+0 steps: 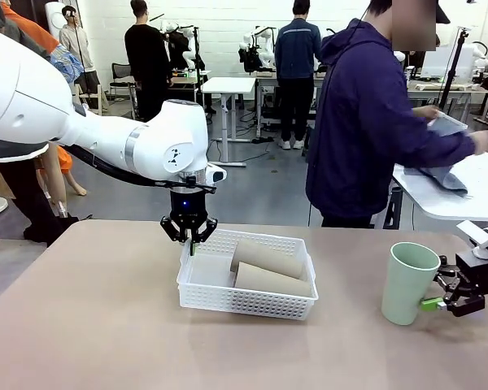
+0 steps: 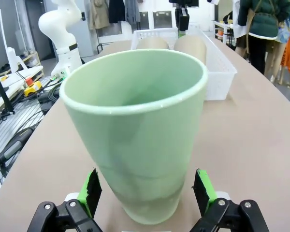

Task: Clean and organize the cups into the basket.
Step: Pick up the Reusable plastic cup from the right side of the table and stack it inside the Organizing basket in the center of the table.

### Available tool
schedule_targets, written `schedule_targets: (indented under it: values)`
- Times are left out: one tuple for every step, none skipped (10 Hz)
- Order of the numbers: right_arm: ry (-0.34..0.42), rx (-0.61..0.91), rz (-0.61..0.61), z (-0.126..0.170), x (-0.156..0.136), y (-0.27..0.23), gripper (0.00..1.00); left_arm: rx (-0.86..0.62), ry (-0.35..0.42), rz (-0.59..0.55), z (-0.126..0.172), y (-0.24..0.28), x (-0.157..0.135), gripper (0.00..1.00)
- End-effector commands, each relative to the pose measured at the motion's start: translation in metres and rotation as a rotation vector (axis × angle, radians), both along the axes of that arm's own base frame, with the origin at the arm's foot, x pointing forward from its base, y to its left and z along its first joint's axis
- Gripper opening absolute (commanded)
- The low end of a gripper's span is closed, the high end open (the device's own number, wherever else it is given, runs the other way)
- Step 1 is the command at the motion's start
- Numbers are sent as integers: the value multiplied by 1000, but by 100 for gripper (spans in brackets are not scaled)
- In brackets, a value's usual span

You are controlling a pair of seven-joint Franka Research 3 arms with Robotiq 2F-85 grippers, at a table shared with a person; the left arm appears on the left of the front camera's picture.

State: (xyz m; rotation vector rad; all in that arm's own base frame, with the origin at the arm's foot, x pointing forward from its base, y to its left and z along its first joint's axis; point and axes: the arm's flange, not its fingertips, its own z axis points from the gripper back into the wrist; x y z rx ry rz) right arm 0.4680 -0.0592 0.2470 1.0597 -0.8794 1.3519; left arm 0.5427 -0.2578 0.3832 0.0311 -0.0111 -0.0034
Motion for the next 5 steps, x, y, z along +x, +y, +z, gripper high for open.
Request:
schedule_targets:
  values:
    - [-7,19,23,-7,1,15,100,2,-3,-3,1,1,-1,0]
    - [-4,19,34,-7,2,22,100,2,-3,-3,1,1,-1,0]
    - [-10,17,46,-7,2,28,100,2,-3,-3,1,1,-1,0]
    - [-18,29,56,-8,2,32,100,2,-3,-3,1,1,-1,0]
    - [-28,42,64,-8,4,36,100,2,-3,-3,1,1,-1,0]
